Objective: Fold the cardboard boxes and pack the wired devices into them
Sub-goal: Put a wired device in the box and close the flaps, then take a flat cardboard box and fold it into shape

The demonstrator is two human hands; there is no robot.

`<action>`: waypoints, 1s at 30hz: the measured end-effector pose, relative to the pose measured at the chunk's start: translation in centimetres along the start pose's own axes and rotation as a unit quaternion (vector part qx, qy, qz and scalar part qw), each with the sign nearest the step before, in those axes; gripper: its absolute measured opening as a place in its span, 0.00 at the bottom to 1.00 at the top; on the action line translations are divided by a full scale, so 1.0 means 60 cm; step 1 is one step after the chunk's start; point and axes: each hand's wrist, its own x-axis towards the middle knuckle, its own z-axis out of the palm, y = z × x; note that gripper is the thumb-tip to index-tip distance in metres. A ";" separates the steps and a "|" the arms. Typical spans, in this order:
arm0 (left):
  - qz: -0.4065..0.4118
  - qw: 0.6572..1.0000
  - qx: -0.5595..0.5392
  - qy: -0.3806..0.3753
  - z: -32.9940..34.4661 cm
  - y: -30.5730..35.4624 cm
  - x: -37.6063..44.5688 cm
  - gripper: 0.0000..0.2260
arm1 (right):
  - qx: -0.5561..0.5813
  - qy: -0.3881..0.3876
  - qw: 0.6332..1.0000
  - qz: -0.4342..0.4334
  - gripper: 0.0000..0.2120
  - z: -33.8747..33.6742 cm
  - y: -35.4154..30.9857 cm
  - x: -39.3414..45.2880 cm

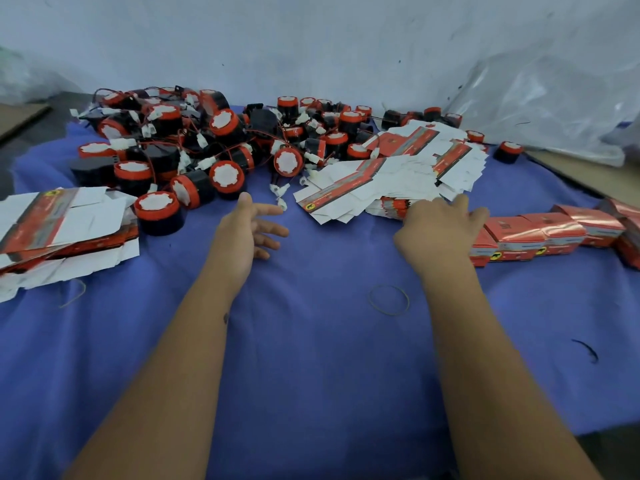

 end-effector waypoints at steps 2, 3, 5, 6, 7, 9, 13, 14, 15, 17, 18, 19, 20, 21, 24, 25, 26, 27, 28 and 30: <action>0.003 1.000 0.003 0.002 0.000 0.000 0.001 0.25 | 0.028 0.036 0.998 -0.044 0.10 0.005 -0.028 0.005; 0.004 1.000 0.003 0.003 0.000 0.000 0.002 0.25 | 0.064 0.058 0.993 -0.076 0.15 0.010 -0.043 0.007; 0.002 1.000 0.000 0.005 0.001 0.000 0.004 0.25 | 0.146 0.061 0.978 -0.135 0.29 0.022 -0.070 0.008; 0.001 1.000 -0.001 0.005 0.001 0.000 0.005 0.25 | 0.175 0.036 0.971 -0.157 0.34 0.029 -0.082 0.006; 0.001 1.000 0.000 0.007 0.002 0.000 0.006 0.25 | 0.194 0.003 0.965 -0.174 0.36 0.038 -0.095 0.004; 0.004 1.000 0.005 0.008 0.003 -0.002 0.010 0.24 | 0.205 -0.058 0.958 -0.191 0.31 0.059 -0.116 -0.001; 0.004 1.000 0.022 0.014 0.007 -0.006 0.015 0.24 | 0.153 0.036 0.967 -0.200 0.14 0.078 -0.128 -0.004; 0.002 0.999 0.031 0.015 0.008 -0.006 0.016 0.24 | 0.141 0.081 0.966 -0.202 0.11 0.076 -0.127 -0.005; 0.000 0.999 0.041 0.015 0.009 -0.005 0.016 0.24 | 0.139 0.111 0.963 -0.201 0.09 0.075 -0.127 -0.007; -0.003 0.998 0.056 0.015 0.010 -0.006 0.017 0.22 | 0.170 0.134 0.957 -0.194 0.10 0.074 -0.126 -0.010; 0.000 0.998 0.063 0.018 0.010 -0.007 0.016 0.21 | 0.195 0.139 0.952 -0.189 0.11 0.073 -0.124 -0.013; 0.007 0.997 0.069 0.025 0.011 -0.008 0.016 0.20 | 0.219 0.145 0.947 -0.185 0.12 0.071 -0.123 -0.016; 0.019 0.996 0.073 0.037 0.012 -0.009 0.015 0.17 | 0.238 0.139 0.944 -0.179 0.14 0.070 -0.120 -0.017; 0.032 0.995 0.078 0.051 0.013 -0.011 0.013 0.15 | 0.252 0.114 0.946 -0.172 0.18 0.069 -0.116 -0.017; 0.072 0.982 0.146 0.093 0.015 -0.017 0.013 0.13 | 0.251 -0.031 0.953 -0.169 0.29 0.068 -0.104 -0.013; 0.082 0.975 0.178 0.105 0.015 -0.020 0.015 0.12 | 0.237 -0.063 0.951 -0.186 0.29 0.069 -0.104 -0.012; 0.087 0.967 0.211 0.111 0.014 -0.022 0.017 0.12 | 0.227 -0.079 0.948 -0.208 0.29 0.069 -0.105 -0.013; 0.085 0.960 0.244 0.111 0.013 -0.024 0.019 0.11 | 0.228 -0.084 0.942 -0.230 0.30 0.070 -0.105 -0.014; 0.078 0.954 0.268 0.109 0.013 -0.026 0.021 0.10 | 0.240 -0.082 0.934 -0.252 0.31 0.068 -0.107 -0.016; 0.063 0.954 0.267 0.119 0.011 -0.025 0.023 0.12 | 0.300 -0.080 0.905 -0.290 0.32 0.066 -0.110 -0.020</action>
